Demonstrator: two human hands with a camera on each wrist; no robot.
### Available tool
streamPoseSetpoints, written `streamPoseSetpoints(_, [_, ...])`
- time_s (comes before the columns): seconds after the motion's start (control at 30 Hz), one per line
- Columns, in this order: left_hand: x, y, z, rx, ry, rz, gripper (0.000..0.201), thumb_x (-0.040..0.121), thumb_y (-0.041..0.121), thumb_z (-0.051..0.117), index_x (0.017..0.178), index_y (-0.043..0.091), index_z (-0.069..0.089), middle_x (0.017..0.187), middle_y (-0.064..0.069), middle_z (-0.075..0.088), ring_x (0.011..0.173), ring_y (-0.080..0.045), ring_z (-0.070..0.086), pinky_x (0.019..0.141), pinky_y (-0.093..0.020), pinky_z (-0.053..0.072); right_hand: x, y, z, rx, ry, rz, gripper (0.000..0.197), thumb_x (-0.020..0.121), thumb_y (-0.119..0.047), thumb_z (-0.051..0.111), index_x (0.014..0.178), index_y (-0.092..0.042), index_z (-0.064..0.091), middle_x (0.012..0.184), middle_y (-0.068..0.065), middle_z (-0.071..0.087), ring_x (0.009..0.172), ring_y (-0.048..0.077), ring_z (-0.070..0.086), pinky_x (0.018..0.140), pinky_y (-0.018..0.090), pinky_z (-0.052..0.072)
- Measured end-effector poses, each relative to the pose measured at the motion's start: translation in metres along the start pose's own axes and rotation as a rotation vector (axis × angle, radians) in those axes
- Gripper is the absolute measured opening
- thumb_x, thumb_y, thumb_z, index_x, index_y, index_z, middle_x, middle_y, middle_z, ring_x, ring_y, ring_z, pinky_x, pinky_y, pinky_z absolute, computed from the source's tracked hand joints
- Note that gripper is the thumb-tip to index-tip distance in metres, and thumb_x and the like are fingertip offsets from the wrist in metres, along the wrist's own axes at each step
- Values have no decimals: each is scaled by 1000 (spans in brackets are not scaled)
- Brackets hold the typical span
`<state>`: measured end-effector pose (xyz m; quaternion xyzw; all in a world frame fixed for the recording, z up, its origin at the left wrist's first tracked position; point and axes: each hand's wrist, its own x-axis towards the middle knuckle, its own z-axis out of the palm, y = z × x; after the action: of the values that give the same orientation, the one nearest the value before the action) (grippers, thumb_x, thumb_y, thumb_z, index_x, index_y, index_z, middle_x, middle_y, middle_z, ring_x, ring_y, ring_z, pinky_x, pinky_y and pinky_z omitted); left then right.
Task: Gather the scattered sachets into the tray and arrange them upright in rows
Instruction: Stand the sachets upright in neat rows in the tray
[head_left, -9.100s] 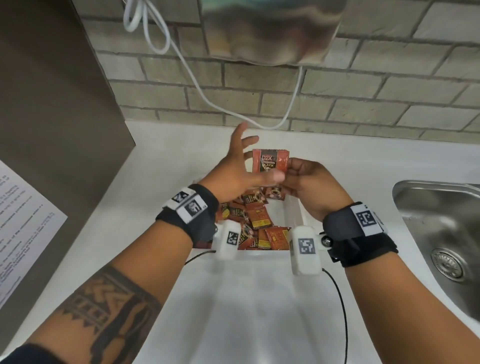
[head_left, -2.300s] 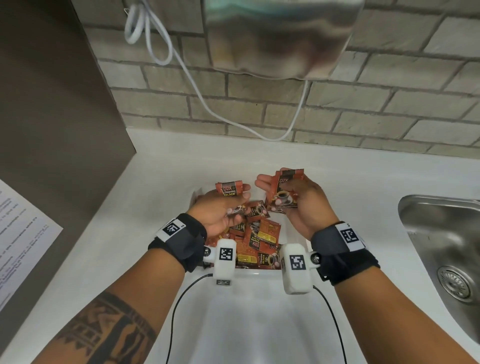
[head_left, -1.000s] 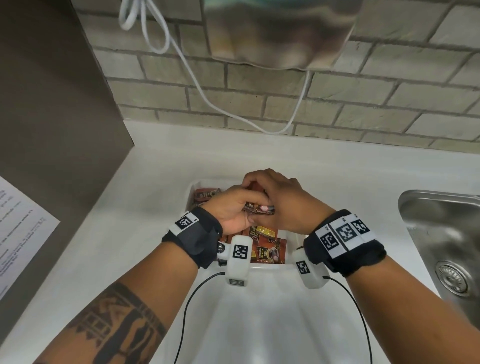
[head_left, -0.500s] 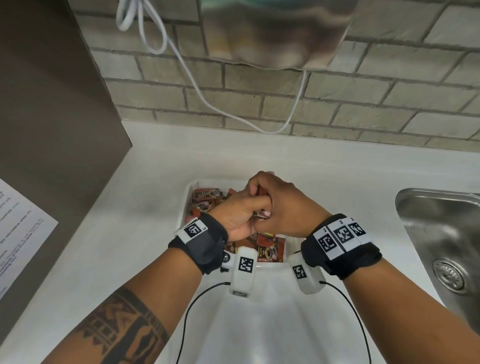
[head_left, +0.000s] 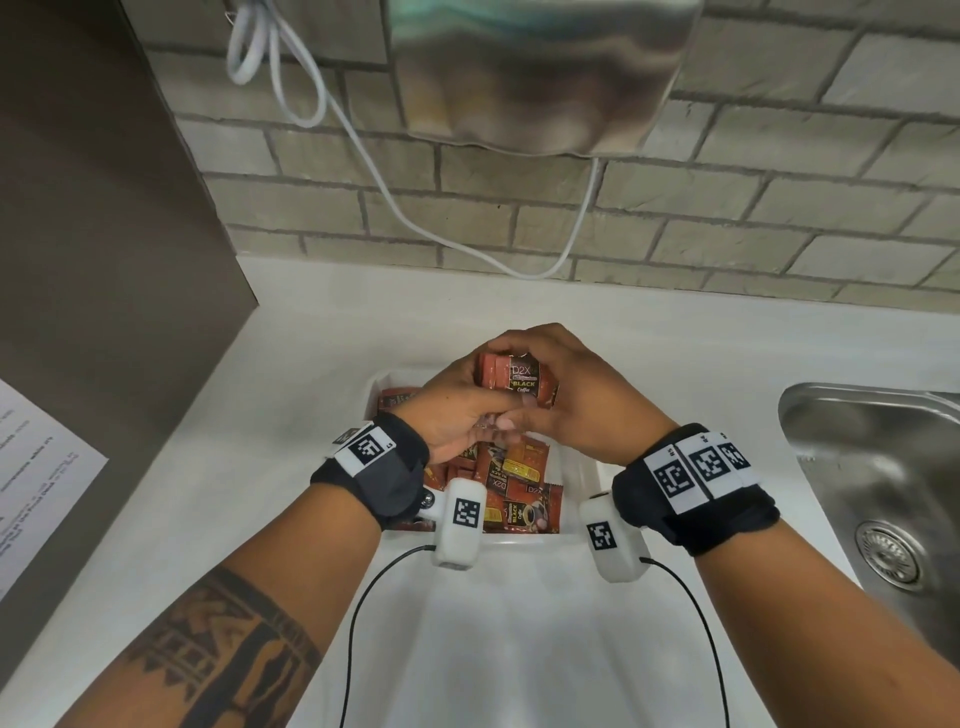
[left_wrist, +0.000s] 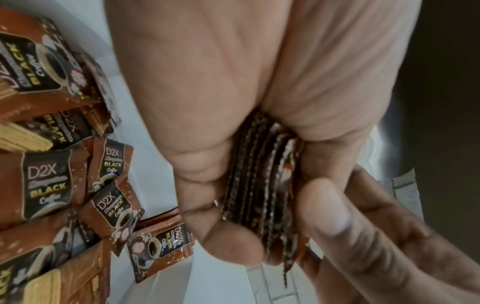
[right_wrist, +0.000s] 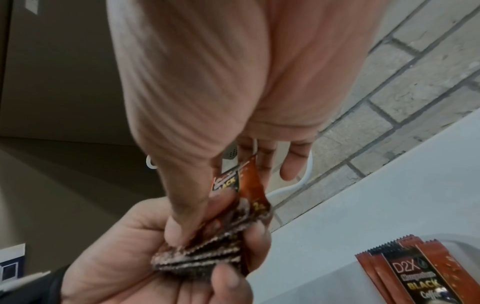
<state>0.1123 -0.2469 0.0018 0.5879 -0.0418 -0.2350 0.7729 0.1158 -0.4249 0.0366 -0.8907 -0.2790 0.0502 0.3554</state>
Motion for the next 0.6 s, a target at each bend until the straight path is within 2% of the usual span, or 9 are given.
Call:
streamPoseSetpoints(0.1, [1, 0, -4, 45, 9, -12, 35, 84, 3, 74, 116, 13, 67, 99, -11, 71, 83, -24, 65, 67, -32, 56, 1, 1, -4, -20, 35, 27, 67, 76, -25, 85, 135, -34, 55, 122, -10, 50, 108, -2, 53, 89, 1, 37])
streamPoseSetpoints(0.23, [3, -1, -9, 149, 27, -12, 45, 76, 13, 78, 120, 8, 68, 112, -24, 70, 94, -29, 67, 68, -31, 58, 1, 1, -7, 16, 56, 69, 51, 78, -30, 84, 125, -33, 63, 112, -12, 55, 101, -2, 56, 84, 8, 43])
streamPoseSetpoints(0.3, [5, -3, -10, 203, 28, 3, 46, 76, 10, 80, 120, 6, 67, 115, -29, 68, 98, -34, 69, 76, -38, 60, 0, 3, -6, 39, 115, 87, 30, 85, -26, 77, 114, -29, 70, 104, -10, 58, 92, 0, 59, 77, 10, 46])
streamPoseSetpoints(0.33, [6, -5, -9, 225, 22, 10, 46, 77, 6, 81, 120, 4, 66, 115, -29, 68, 103, -39, 69, 86, -45, 59, -1, 5, -6, 45, 141, 96, 20, 87, -21, 75, 107, -28, 72, 98, -9, 60, 86, 2, 60, 73, 12, 46])
streamPoseSetpoints(0.37, [7, -6, -9, 245, 18, 14, 46, 77, 3, 81, 121, 3, 66, 116, -29, 68, 108, -43, 67, 96, -52, 55, -1, 7, -7, 48, 157, 110, 16, 88, -17, 73, 100, -27, 73, 92, -9, 62, 82, 2, 61, 71, 14, 47])
streamPoseSetpoints(0.4, [8, -7, -8, 264, 18, 20, 48, 76, 2, 82, 121, 3, 65, 116, -28, 69, 111, -44, 66, 101, -56, 52, -1, 9, -7, 53, 164, 135, 14, 88, -15, 72, 95, -27, 73, 88, -10, 65, 78, 1, 61, 70, 15, 47])
streamPoseSetpoints(0.5, [13, -5, -6, 318, 15, 43, 54, 72, 8, 87, 121, 7, 65, 115, -21, 71, 111, -40, 67, 100, -53, 53, 2, 12, -12, 122, 188, 204, 10, 88, -14, 74, 91, -23, 73, 82, -10, 71, 73, 1, 65, 71, 20, 53])
streamPoseSetpoints(0.53, [15, -4, -5, 333, 17, 57, 55, 71, 8, 88, 122, 9, 65, 115, -20, 72, 111, -39, 67, 99, -52, 54, 3, 13, -13, 138, 203, 211, 8, 87, -15, 74, 91, -22, 74, 82, -10, 72, 73, 0, 65, 71, 19, 53])
streamPoseSetpoints(0.6, [18, -2, -4, 377, 40, 97, 55, 72, 8, 89, 122, 15, 66, 112, -14, 73, 108, -34, 69, 96, -49, 56, 5, 15, -18, 136, 209, 220, 5, 87, -18, 75, 90, -22, 74, 84, -9, 73, 72, -7, 62, 67, 9, 50])
